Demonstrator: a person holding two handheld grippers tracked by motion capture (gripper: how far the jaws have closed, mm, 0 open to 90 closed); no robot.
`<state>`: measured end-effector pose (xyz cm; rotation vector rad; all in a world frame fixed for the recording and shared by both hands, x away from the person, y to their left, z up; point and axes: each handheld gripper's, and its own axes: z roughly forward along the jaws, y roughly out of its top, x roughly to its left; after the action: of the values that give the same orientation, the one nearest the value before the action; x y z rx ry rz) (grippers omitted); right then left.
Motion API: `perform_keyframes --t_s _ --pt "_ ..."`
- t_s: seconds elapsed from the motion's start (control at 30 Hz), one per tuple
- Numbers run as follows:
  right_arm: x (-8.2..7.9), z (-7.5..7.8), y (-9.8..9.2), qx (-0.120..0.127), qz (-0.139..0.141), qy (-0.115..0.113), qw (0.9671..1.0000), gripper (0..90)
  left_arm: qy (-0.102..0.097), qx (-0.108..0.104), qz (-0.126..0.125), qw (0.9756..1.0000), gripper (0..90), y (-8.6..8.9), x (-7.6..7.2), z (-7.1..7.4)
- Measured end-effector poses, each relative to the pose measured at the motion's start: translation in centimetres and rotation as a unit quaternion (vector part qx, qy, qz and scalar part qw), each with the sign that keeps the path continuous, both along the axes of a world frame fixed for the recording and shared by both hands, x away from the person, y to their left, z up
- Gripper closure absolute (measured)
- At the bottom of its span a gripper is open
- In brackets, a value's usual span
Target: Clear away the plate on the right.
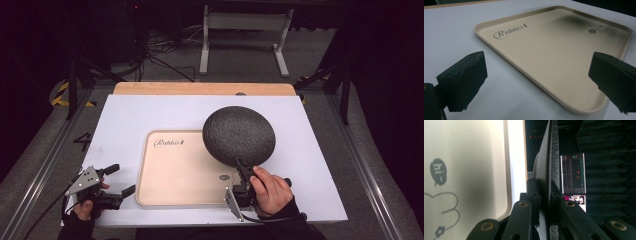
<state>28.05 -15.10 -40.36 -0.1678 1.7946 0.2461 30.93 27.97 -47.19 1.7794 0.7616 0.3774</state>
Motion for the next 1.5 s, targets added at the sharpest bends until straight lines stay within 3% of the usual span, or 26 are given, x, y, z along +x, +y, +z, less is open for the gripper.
perform_keyframes --t_s 0.4,0.63,0.83,1.27,1.5 --pt "0.1 -0.2 2.0 -0.001 0.034 0.002 0.9994 84.2 -0.001 0.006 0.004 1.0000 2.8 -0.1 -0.1 0.0" --pt "0.6 -0.5 3.7 -0.004 0.068 0.013 0.9976 84.0 0.012 -0.009 0.008 0.9999 2.5 0.3 0.2 0.0" --pt "0.9 -0.8 4.6 -0.008 0.079 0.021 0.9966 83.9 0.014 -0.015 0.011 0.9997 2.3 0.3 0.2 -0.1" --pt "0.9 -2.0 6.7 -0.012 0.102 0.053 0.9933 83.5 0.018 -0.026 0.013 0.9994 1.7 0.6 0.3 -0.1" --pt "1.0 -2.6 7.1 -0.016 0.104 0.084 0.9909 82.9 0.019 -0.026 0.011 0.9994 1.7 0.6 0.3 -0.1"
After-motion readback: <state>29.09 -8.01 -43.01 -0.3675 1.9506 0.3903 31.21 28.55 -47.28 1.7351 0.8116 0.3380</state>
